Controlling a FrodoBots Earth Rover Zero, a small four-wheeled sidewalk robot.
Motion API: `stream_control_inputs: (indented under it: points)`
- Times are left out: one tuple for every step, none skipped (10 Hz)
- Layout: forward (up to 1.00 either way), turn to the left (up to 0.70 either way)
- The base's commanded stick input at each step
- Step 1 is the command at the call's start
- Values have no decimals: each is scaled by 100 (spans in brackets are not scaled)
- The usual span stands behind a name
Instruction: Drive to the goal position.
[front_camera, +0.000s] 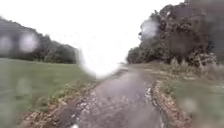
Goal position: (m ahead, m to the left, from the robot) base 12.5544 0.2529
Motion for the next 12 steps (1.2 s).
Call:
stream_control_inputs:
  points:
    - [85, -32]
    - [85, -16]
    - [85, -1]
    - [85, 0]
    - [85, 0]
    - [85, 0]
    - [85, 0]
    - [85, 0]
    - [85, 0]
    - [85, -4]
    - [85, -20]
    - [85, -34]
